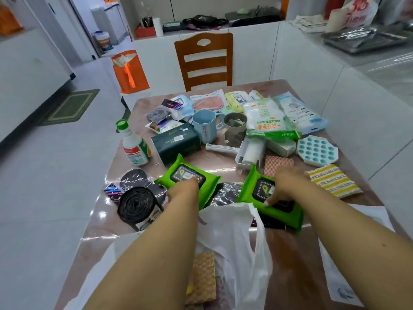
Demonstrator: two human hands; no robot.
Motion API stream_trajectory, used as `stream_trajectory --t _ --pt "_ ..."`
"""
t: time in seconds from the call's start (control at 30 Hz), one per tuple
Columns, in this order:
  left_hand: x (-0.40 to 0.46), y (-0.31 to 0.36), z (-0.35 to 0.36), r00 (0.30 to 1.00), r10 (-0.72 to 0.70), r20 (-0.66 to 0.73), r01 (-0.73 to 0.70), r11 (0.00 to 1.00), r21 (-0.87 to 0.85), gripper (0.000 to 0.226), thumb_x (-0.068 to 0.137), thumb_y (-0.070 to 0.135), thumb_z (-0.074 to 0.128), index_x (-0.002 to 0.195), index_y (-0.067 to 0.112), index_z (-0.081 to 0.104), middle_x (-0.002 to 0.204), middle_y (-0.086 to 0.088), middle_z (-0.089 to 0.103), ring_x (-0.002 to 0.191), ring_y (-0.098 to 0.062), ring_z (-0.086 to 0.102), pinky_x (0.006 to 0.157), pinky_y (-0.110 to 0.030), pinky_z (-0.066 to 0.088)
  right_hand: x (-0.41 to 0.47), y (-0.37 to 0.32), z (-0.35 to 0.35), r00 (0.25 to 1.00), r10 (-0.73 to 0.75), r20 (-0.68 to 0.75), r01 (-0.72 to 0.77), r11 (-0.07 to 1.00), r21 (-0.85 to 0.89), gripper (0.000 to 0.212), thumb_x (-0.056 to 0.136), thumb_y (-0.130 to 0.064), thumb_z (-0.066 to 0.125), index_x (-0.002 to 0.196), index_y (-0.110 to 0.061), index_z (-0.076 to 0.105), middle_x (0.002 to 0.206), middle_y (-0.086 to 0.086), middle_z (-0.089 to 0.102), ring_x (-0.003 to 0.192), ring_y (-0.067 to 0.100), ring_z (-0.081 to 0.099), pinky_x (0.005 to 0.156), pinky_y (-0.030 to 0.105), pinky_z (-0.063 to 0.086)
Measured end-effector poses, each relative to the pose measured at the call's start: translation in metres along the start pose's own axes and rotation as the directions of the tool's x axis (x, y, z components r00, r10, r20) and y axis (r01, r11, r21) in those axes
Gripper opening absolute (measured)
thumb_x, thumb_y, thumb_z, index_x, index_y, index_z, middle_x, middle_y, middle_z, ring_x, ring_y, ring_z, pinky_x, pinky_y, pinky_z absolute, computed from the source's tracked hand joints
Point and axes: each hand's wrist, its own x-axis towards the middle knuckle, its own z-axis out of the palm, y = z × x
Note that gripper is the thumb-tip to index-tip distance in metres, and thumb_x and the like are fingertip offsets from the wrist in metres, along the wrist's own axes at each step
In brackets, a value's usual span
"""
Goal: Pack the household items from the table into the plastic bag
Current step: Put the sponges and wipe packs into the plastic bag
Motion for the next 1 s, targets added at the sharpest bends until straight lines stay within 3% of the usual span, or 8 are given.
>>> stream_trajectory --t 0.1,0.2,0.4,0.5,0.6,0.83,0.93,1.0 --pt "0.01 0.004 0.006 0.996 -0.062 -0.064 0.058 0.996 -0.061 0.091 0.066 0.053 0.071 0.136 0.005 0.039 0.13 -0.018 0.05 0.113 -0.038 0.051 0.086 -0.043 0.048 0.002 -0.003 0.002 0.997 -0.05 -0.057 0.043 0.992 -0.118 0.109 0.041 -0.07 0.08 0.129 -0.015 0.048 0.137 0.016 0.043 0.127 0.035 0.038 0.101 0.044 0.039" --pt "0.017 0.01 0.018 0.998 -0.065 0.026 0.07 0.936 -0.345 0.074 0.062 0.039 0.082 0.124 0.011 0.052 0.12 -0.014 0.06 0.099 -0.038 0.06 0.067 -0.048 0.052 -0.001 -0.007 0.011 0.983 -0.137 -0.125 0.123 0.986 -0.113 0.106 0.037 -0.065 0.083 0.124 -0.02 0.044 0.13 0.011 0.049 0.121 0.032 0.043 0.095 0.043 0.04" --pt "0.001 0.02 0.008 0.985 0.174 0.019 -0.145 0.871 -0.47 0.047 0.06 0.019 0.086 0.098 0.008 0.059 0.099 -0.014 0.069 0.081 -0.033 0.068 0.07 -0.044 0.057 -0.013 0.015 -0.005 0.993 -0.12 -0.008 0.11 0.875 0.471 0.074 0.05 -0.041 0.091 0.107 -0.01 0.057 0.109 0.009 0.066 0.092 0.026 0.064 0.077 0.033 0.052" --pt "-0.025 0.027 -0.012 0.935 0.339 0.1 -0.248 0.832 -0.497 0.028 0.071 0.013 0.08 0.092 0.005 0.063 0.088 -0.016 0.072 0.067 -0.028 0.071 0.052 -0.034 0.057 -0.027 0.029 -0.044 0.989 -0.138 -0.06 0.115 0.432 0.895 0.045 0.052 -0.024 0.089 0.089 -0.009 0.069 0.084 0.015 0.075 0.068 0.025 0.071 0.065 0.036 0.059" --pt "-0.057 0.031 -0.032 0.882 0.425 0.202 -0.279 0.818 -0.503 0.02 0.078 0.019 0.076 0.089 0.004 0.067 0.09 -0.017 0.074 0.071 -0.029 0.073 0.061 -0.04 0.06 -0.047 0.013 -0.079 0.929 -0.346 -0.134 0.092 -0.135 0.987 0.041 0.057 -0.024 0.077 0.095 -0.01 0.072 0.078 0.012 0.076 0.064 0.022 0.072 0.052 0.036 0.058" --pt "-0.117 0.006 -0.089 0.801 0.464 0.378 -0.25 0.834 -0.492 0.027 0.097 0.025 0.049 0.106 0.003 0.064 0.095 -0.017 0.074 0.087 -0.029 0.071 0.079 -0.045 0.058 -0.105 -0.063 -0.076 0.846 -0.52 -0.116 -0.054 -0.3 0.953 0.021 0.078 -0.029 0.064 0.08 -0.011 0.075 0.078 0.015 0.075 0.068 0.027 0.072 0.057 0.043 0.059" --pt "-0.135 -0.016 -0.125 0.808 0.513 0.289 -0.448 0.854 -0.262 0.037 0.1 0.031 0.041 0.076 0.011 0.061 0.064 -0.008 0.068 0.055 -0.018 0.063 0.054 -0.026 0.053 -0.121 -0.069 -0.062 0.823 -0.549 -0.143 -0.083 -0.367 0.927 0.022 0.077 -0.027 0.061 0.07 -0.011 0.075 0.07 0.013 0.074 0.061 0.025 0.071 0.056 0.041 0.059" --pt "-0.142 -0.036 -0.152 0.727 0.652 0.212 -0.68 0.644 0.35 0.039 0.092 0.044 0.048 0.067 0.015 0.055 0.07 -0.011 0.061 0.065 -0.024 0.056 0.059 -0.031 0.045 -0.133 -0.071 -0.057 0.813 -0.559 -0.162 -0.069 -0.37 0.927 0.025 0.08 -0.024 0.059 0.067 -0.011 0.076 0.069 0.013 0.074 0.059 0.024 0.071 0.051 0.039 0.058"
